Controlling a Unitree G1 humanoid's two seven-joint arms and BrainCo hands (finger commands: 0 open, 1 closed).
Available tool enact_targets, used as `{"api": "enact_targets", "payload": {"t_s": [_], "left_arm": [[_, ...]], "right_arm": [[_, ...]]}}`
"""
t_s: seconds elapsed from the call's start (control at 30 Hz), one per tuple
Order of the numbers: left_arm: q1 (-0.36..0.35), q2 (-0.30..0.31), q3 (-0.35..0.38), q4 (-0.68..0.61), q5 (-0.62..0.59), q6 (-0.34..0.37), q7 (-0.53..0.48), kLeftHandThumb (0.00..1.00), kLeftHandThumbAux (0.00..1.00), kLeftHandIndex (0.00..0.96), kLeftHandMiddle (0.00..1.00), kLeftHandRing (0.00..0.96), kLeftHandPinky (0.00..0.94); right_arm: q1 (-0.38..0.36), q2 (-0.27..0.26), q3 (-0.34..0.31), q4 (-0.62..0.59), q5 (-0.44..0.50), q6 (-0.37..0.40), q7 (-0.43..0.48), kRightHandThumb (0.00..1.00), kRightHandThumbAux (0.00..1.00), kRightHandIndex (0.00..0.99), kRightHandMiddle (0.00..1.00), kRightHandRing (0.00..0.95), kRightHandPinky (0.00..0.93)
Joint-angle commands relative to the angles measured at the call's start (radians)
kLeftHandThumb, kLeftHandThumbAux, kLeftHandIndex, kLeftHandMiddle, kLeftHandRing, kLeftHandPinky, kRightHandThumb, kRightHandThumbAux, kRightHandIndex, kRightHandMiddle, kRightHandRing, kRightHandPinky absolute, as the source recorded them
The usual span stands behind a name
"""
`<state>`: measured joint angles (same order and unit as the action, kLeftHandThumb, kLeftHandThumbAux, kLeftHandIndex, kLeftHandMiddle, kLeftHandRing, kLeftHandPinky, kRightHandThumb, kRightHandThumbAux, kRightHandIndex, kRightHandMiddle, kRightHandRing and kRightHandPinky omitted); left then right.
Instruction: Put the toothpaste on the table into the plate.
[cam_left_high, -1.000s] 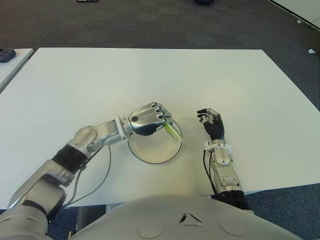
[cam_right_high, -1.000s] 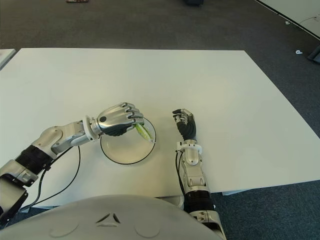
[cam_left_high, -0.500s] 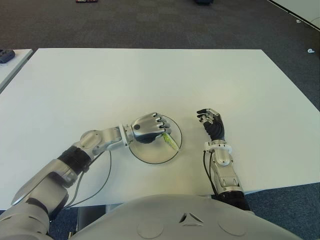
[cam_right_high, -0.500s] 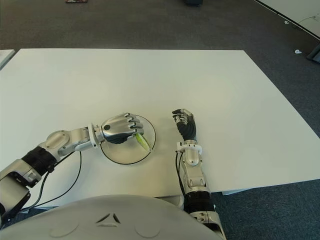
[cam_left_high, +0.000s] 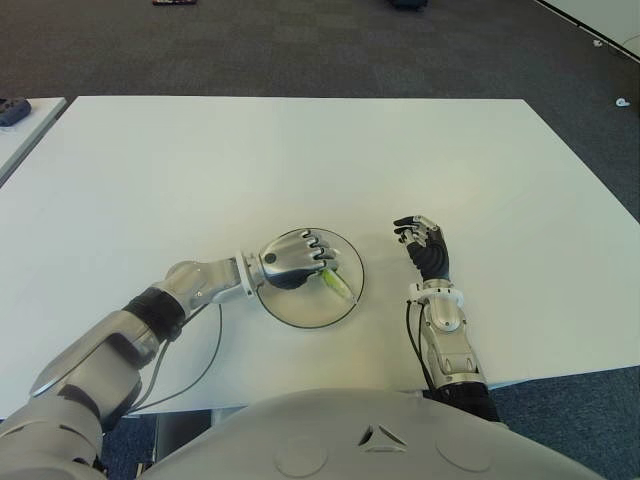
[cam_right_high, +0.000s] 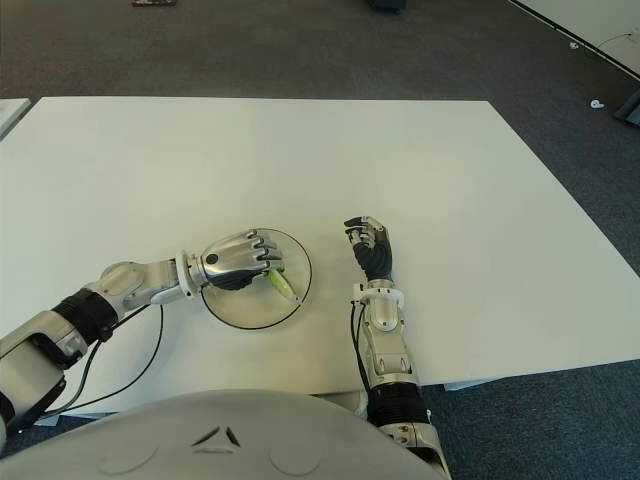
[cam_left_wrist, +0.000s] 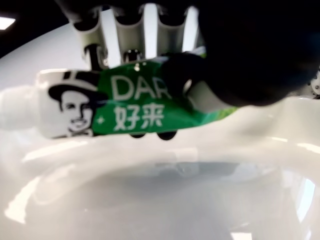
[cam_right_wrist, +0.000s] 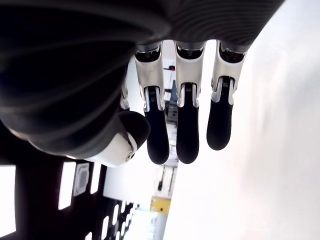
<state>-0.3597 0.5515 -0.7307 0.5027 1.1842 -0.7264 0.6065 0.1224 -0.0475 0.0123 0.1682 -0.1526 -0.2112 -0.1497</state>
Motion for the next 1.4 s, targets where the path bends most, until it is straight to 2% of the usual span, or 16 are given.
{"api": "enact_targets", "payload": {"t_s": [0.03,0.2,0.27,0.37,0.47,0.5,0.57,0.67,0.77,0.87,0.97,1.4], "left_arm": [[0.01,0.033,-0.017,0.019,-0.011,-0.012,-0.06,0.71,0.705,0.439,0.822,0.821,0.798],[0.01,0.061,0.003,-0.032,-0.048,-0.022,-0.132,0.694,0.705,0.431,0.721,0.699,0.654],[-0.002,0.077,0.02,-0.077,-0.089,-0.04,-0.202,0.691,0.705,0.428,0.679,0.661,0.629],[0.002,0.081,0.021,-0.086,-0.091,-0.043,-0.215,0.687,0.707,0.422,0.59,0.605,0.592],[0.003,0.083,0.025,-0.095,-0.093,-0.045,-0.216,0.404,0.572,0.256,0.387,0.445,0.478],[0.004,0.083,0.028,-0.099,-0.091,-0.042,-0.211,0.376,0.557,0.235,0.357,0.419,0.456],[0.01,0.088,0.036,-0.115,-0.086,-0.03,-0.204,0.303,0.515,0.169,0.247,0.308,0.35],[0.022,0.095,0.045,-0.136,-0.079,-0.008,-0.204,0.255,0.497,0.092,0.134,0.174,0.203],[0.036,0.097,0.054,-0.151,-0.076,0.012,-0.209,0.226,0.501,0.035,0.051,0.079,0.101],[0.048,0.107,0.066,-0.178,-0.078,0.025,-0.214,0.206,0.496,0.011,0.016,0.025,0.033],[0.055,0.114,0.077,-0.205,-0.072,0.042,-0.209,0.188,0.482,0.003,0.005,0.008,0.01],[0.072,0.113,0.109,-0.241,-0.095,0.07,-0.217,0.183,0.477,0.0,0.0,0.0,0.0]], "right_arm": [[0.006,0.006,-0.005,0.004,0.002,-0.004,-0.004,0.711,0.733,0.418,0.415,0.411,0.427],[0.006,0.007,-0.005,0.001,0.001,0.001,-0.005,0.711,0.733,0.418,0.417,0.411,0.428],[0.007,0.008,-0.005,0.001,0.001,0.001,-0.006,0.711,0.733,0.419,0.418,0.412,0.43],[0.007,0.009,-0.005,0.002,0.0,0.001,-0.009,0.712,0.733,0.419,0.419,0.414,0.433],[0.006,0.01,-0.006,0.002,-0.001,0.002,-0.011,0.711,0.733,0.419,0.419,0.414,0.432],[0.006,0.01,-0.006,0.003,-0.002,0.003,-0.012,0.711,0.733,0.419,0.419,0.414,0.431],[0.005,0.011,-0.007,0.003,-0.003,0.005,-0.014,0.711,0.733,0.419,0.419,0.412,0.428],[0.004,0.01,-0.007,0.004,-0.004,0.008,-0.015,0.712,0.733,0.419,0.42,0.413,0.428],[0.004,0.009,-0.006,0.005,-0.004,0.008,-0.015,0.712,0.733,0.419,0.422,0.414,0.429],[0.003,0.008,-0.006,0.005,-0.004,0.008,-0.015,0.712,0.733,0.419,0.425,0.417,0.432],[0.002,0.008,-0.005,0.004,-0.005,0.006,-0.016,0.712,0.733,0.419,0.427,0.421,0.44],[0.003,0.007,-0.005,0.007,-0.004,0.0,-0.016,0.711,0.732,0.419,0.427,0.423,0.436]]}}
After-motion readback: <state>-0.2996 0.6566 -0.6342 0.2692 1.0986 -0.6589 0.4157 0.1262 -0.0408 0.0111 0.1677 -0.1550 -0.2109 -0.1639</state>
